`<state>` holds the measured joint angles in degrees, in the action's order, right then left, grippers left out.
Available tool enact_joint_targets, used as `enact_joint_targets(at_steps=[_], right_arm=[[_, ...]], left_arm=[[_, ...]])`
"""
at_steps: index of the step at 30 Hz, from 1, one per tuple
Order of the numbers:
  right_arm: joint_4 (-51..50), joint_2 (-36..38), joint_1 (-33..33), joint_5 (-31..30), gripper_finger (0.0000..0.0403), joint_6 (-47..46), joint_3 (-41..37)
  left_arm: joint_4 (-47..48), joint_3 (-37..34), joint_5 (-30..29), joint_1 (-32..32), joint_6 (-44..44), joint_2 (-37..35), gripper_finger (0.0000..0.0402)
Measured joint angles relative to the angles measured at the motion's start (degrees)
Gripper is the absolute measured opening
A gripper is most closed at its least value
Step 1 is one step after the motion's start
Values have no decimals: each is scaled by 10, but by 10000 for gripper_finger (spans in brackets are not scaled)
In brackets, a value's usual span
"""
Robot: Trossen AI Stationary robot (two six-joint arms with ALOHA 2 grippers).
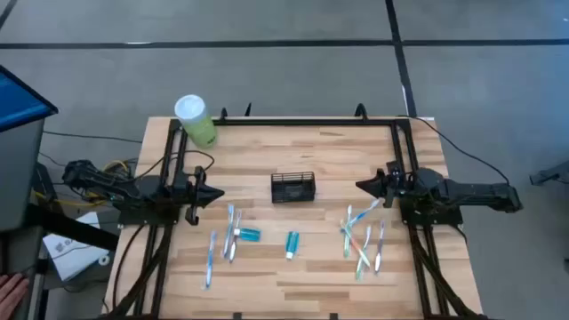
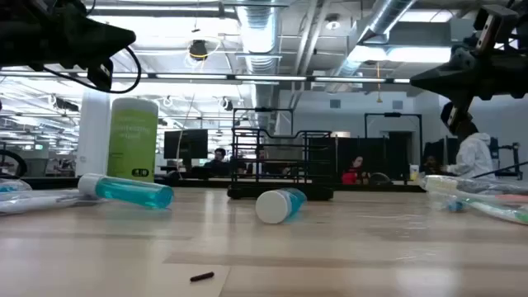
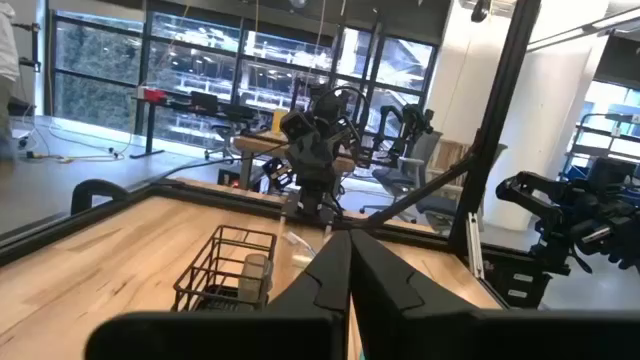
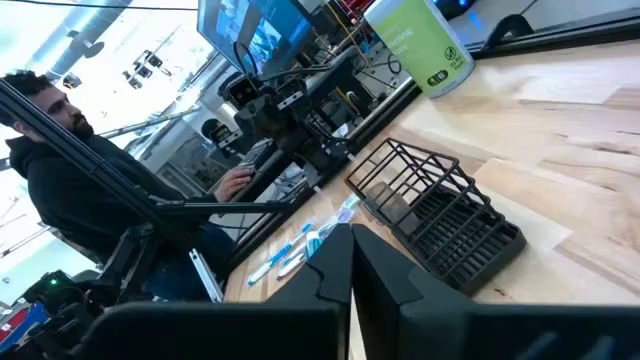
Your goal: Pick & Place toothbrushing station
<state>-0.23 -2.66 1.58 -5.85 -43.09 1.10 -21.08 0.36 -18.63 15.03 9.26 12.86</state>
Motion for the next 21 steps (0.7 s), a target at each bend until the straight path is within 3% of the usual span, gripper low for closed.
enact_joint_targets(at_steps=[15,21], right_arm=[[22,0,1,-4,0,-1,-3],[112,0,0,-80,0,-60,-2]], left_arm=[[-25,0,0,0,17,0,0],[-129,0,-43,0,72,0,0]])
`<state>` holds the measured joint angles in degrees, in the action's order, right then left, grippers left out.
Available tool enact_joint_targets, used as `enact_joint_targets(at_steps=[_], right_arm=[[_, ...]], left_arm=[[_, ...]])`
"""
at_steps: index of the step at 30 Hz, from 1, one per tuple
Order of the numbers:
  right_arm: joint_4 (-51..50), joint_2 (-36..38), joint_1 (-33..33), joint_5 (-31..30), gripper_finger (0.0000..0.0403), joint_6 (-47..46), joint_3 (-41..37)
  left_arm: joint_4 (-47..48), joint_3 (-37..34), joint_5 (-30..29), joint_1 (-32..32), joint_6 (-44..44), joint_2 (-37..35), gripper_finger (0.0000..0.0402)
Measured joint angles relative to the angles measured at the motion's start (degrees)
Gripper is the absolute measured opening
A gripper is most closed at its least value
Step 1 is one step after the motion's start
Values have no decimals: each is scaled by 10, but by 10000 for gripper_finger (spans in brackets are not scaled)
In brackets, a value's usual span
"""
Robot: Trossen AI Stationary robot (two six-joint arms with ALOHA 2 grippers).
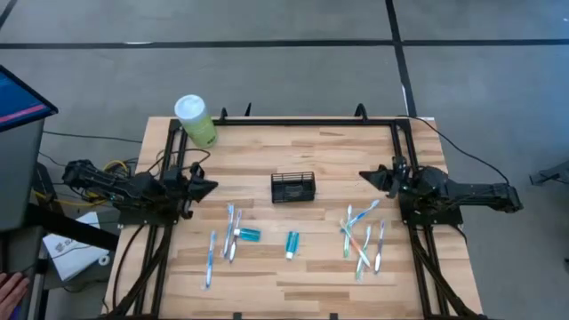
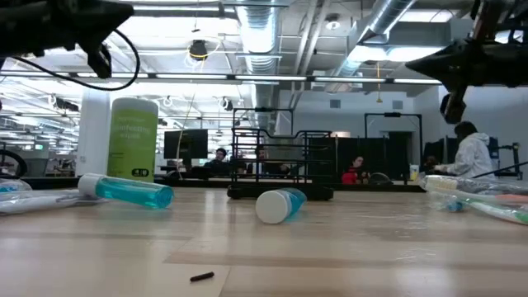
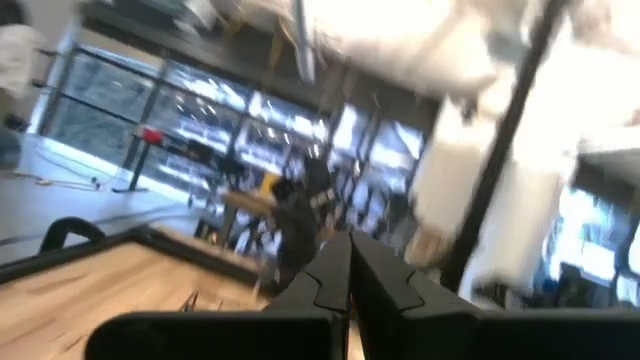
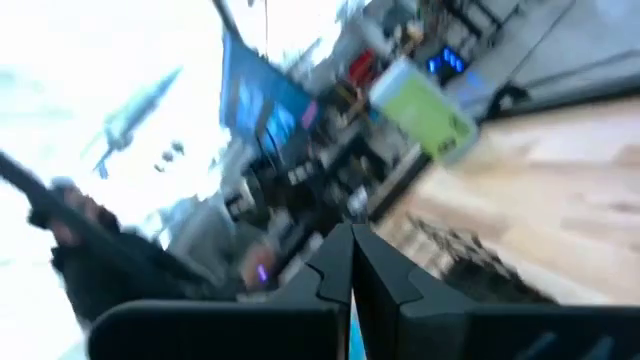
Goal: Pick & Place toothbrushing station
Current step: Put the left blue mouthwash into the black mesh organizer
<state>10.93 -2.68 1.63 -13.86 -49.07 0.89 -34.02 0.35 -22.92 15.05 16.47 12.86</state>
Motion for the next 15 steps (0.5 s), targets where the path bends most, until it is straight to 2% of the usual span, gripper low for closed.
enact_joint_targets(at_steps=[6,15], right_arm=[[72,0,0,-50,0,-33,1],[82,0,0,-63,0,-30,1]], left_arm=[[-69,0,-85,0,65,0,0],[-96,0,-88,0,69,0,0]])
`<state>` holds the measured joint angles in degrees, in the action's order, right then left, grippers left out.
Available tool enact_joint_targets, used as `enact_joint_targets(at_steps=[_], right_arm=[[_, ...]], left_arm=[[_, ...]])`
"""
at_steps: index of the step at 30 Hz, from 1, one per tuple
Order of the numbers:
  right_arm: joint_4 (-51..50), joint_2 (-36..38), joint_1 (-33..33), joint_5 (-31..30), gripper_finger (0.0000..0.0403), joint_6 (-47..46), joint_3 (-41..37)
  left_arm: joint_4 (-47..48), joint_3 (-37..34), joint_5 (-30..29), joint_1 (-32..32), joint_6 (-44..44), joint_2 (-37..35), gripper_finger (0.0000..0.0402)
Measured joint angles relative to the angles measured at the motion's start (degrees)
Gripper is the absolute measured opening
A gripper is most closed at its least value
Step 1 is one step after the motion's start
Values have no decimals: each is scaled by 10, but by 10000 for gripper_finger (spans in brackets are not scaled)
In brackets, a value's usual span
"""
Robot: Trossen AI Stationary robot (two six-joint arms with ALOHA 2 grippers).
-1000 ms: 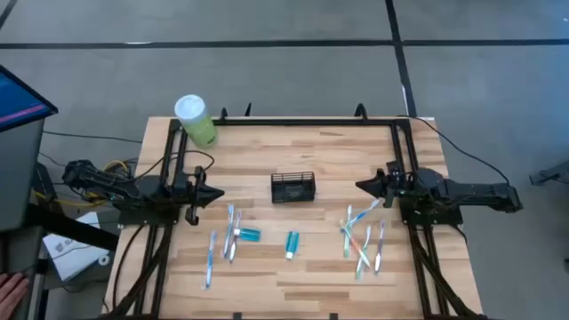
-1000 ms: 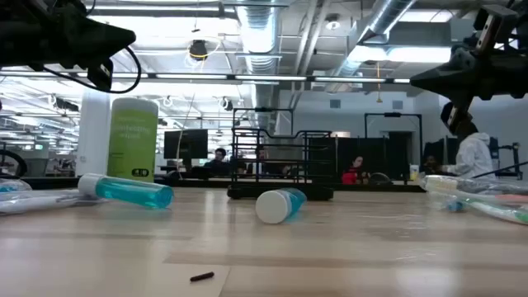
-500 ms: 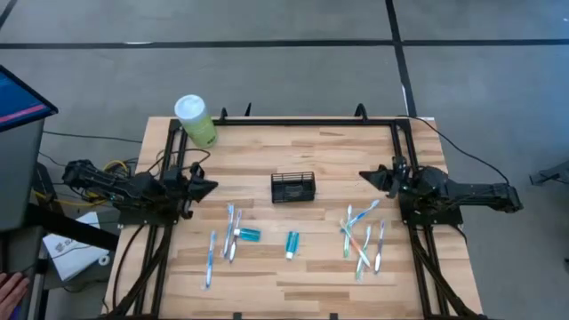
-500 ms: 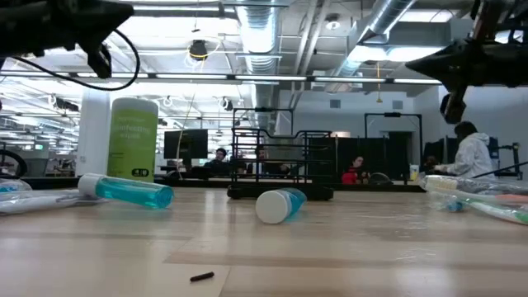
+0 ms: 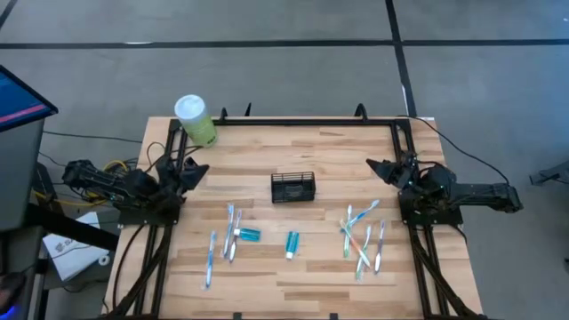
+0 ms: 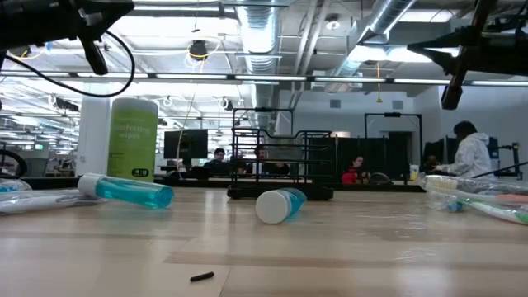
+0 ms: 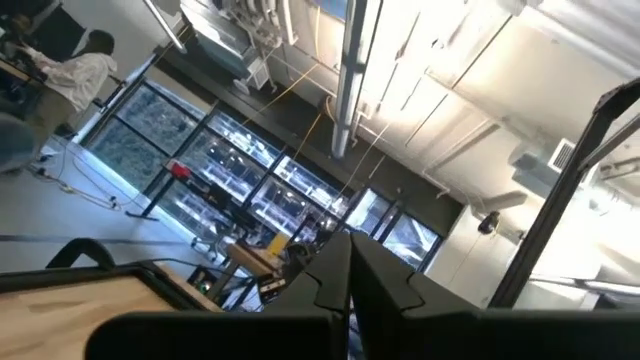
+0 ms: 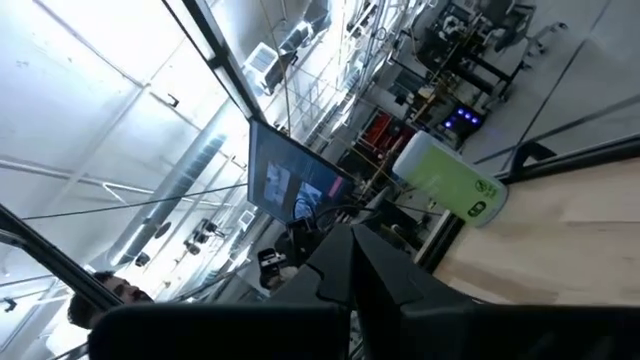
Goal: Pick & Place toothbrushing station
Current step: Put the left blue mouthwash into the black mesh organizer
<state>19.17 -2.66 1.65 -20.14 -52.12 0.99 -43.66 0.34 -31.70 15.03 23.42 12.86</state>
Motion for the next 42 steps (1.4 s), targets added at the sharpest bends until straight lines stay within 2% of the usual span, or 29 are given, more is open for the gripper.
enact_joint_targets(at_steps=[7,13,20,24,30,37,42], right_arm=[[4,0,0,-24,0,1,0],[15,0,0,-25,0,17,1],[41,0,-1,-24,0,54,19],[17,-9,-3,-22,0,89,68],[-50,-71,-27,-9,0,143,177],[-180,-203,-61,-9,0,166,317],[-284,-279,-69,-8,0,163,398]], left_arm=[[-27,0,9,0,127,1,0],[-29,27,48,0,131,45,0],[-29,126,82,0,84,179,0],[-31,169,82,0,45,253,0],[-69,215,81,0,68,318,0],[-70,230,79,-21,68,334,0],[-70,230,136,-23,40,334,11]])
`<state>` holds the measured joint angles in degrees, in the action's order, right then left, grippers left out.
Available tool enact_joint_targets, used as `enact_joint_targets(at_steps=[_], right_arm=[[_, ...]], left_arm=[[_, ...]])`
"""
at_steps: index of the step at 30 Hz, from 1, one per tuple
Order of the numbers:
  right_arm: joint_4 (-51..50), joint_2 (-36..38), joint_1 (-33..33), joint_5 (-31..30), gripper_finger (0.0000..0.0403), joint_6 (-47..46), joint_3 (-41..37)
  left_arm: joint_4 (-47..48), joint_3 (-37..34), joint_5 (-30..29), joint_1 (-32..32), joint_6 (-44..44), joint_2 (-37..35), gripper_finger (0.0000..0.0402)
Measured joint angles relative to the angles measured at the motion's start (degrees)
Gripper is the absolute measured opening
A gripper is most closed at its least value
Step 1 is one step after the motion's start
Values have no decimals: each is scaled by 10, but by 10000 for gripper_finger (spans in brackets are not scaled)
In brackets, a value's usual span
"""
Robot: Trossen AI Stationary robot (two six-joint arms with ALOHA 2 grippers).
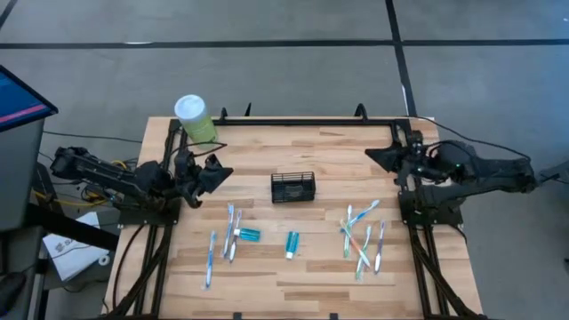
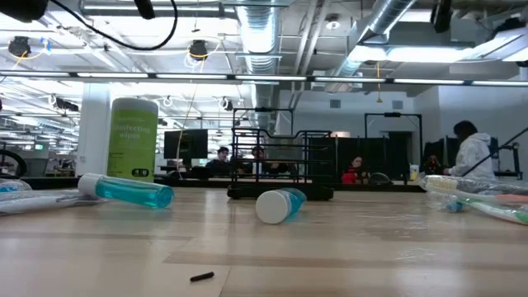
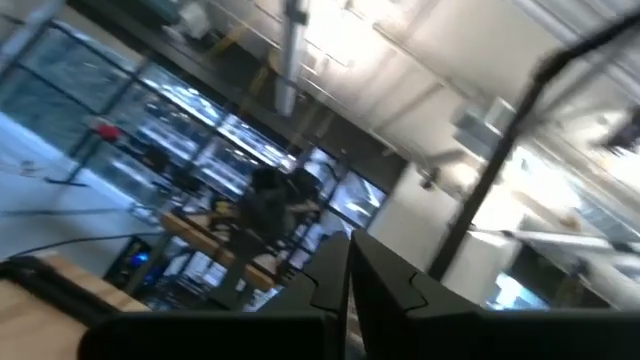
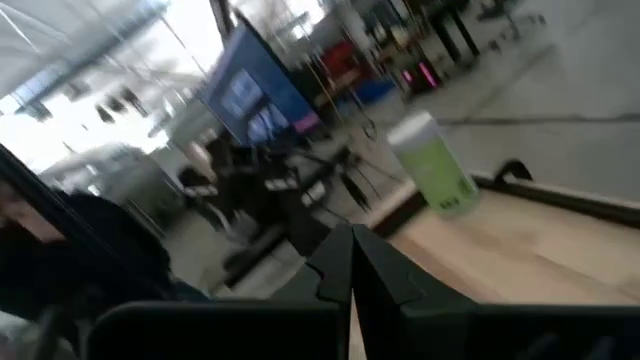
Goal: Pick & Place toothbrushing station
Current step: Put the left blue mouthwash into the black mesh organizer
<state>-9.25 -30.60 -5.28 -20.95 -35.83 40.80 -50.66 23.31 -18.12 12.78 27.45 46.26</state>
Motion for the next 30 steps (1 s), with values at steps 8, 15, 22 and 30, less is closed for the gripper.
enact_joint_targets(at_steps=[8,15,22,30], right_arm=[[-90,-55,0,2,0,-2,74],[-114,-76,0,47,0,-32,77],[-121,-126,-4,49,0,-56,77],[-121,-184,-4,60,0,-83,77]], left_arm=[[124,1,11,0,37,4,12],[225,0,72,4,95,91,1],[227,2,74,2,121,212,0],[225,37,74,-30,135,307,0]])
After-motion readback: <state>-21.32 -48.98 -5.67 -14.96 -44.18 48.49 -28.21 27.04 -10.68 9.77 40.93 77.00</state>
